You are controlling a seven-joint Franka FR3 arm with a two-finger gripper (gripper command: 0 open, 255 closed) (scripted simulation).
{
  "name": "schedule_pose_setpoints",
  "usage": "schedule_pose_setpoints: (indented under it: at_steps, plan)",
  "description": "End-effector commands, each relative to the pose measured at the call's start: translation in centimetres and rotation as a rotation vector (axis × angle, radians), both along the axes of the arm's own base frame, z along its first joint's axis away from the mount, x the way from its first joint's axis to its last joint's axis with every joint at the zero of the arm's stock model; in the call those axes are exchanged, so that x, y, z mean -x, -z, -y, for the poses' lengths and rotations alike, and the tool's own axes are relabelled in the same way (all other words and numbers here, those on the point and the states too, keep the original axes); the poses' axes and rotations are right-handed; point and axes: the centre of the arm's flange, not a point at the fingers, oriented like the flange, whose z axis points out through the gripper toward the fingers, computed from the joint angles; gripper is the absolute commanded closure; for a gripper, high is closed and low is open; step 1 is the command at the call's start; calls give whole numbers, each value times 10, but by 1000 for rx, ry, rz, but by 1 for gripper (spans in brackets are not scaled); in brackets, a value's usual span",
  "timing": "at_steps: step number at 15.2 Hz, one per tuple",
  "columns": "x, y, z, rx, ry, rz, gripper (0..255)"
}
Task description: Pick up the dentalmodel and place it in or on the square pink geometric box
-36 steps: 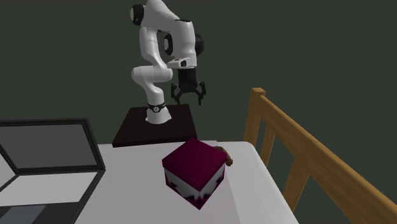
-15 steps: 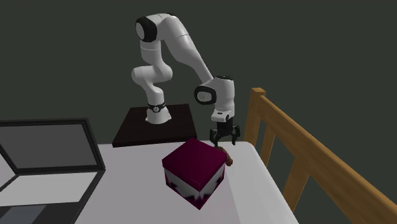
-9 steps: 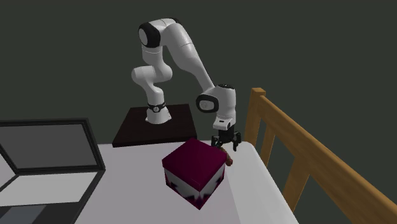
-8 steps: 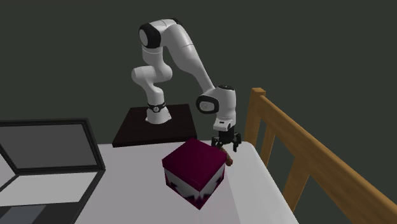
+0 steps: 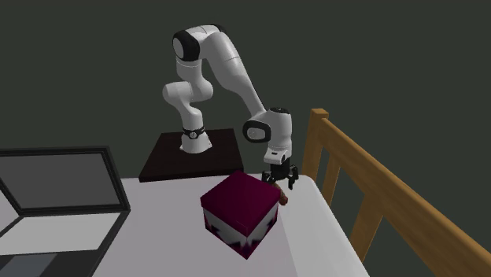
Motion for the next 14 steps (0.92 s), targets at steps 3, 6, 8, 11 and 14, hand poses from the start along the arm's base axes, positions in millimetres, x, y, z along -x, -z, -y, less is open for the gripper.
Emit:
schedule_pose_setpoints:
  at_steps: [3, 6, 8, 11, 14]
  plan:
    - [0, 0, 0, 0, 0, 0, 255]
    - [0, 0, 0, 0, 0, 0, 255]
    - [0, 0, 0, 0, 0, 0, 255]
    - [0, 0, 0, 0, 0, 0, 255]
    - [0, -16, 0, 0, 0, 0, 255]
